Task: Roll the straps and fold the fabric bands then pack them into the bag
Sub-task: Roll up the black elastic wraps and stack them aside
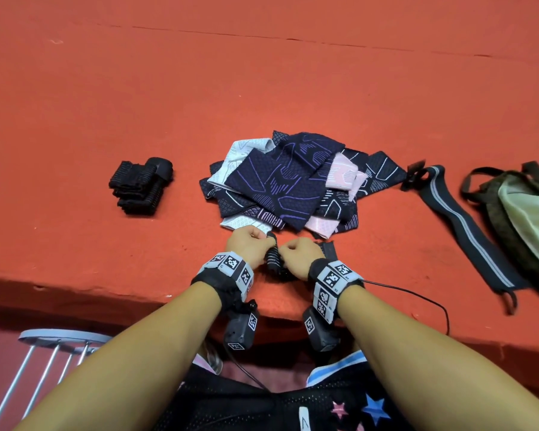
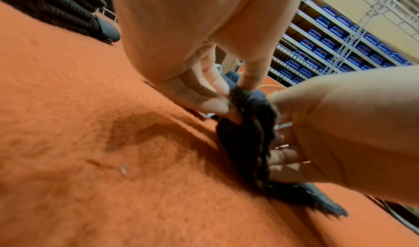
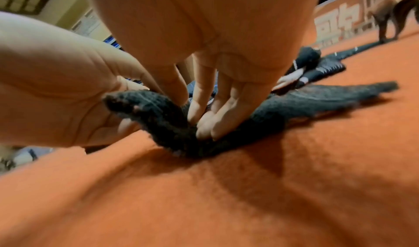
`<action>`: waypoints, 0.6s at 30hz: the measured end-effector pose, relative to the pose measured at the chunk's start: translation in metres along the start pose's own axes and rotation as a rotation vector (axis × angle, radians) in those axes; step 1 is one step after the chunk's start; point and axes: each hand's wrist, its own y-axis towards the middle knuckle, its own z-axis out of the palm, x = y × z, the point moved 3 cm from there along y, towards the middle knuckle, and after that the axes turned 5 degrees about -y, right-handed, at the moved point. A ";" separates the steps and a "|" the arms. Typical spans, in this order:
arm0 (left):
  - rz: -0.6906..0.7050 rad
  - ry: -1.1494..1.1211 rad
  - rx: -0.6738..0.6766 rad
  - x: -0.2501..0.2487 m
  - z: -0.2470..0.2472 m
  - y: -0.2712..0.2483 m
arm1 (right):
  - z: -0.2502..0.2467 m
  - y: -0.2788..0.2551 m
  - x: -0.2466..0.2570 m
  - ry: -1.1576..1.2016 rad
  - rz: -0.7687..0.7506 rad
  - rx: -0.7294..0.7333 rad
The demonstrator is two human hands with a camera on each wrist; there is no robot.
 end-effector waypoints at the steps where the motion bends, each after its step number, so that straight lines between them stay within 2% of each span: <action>1: -0.005 -0.014 0.014 -0.001 0.000 0.000 | 0.001 0.000 0.003 0.049 0.004 0.035; 4: -0.048 -0.060 0.091 0.002 0.003 -0.003 | -0.003 0.000 0.005 0.139 0.025 0.087; 9: -0.047 -0.052 0.169 0.006 0.016 -0.006 | -0.015 0.004 -0.017 -0.017 0.067 -0.001; 14: -0.010 0.047 0.131 0.015 0.028 -0.005 | -0.026 0.000 -0.029 -0.201 0.060 -0.087; 18: 0.024 0.145 0.097 0.018 0.038 -0.004 | -0.033 -0.004 -0.041 -0.264 0.135 -0.181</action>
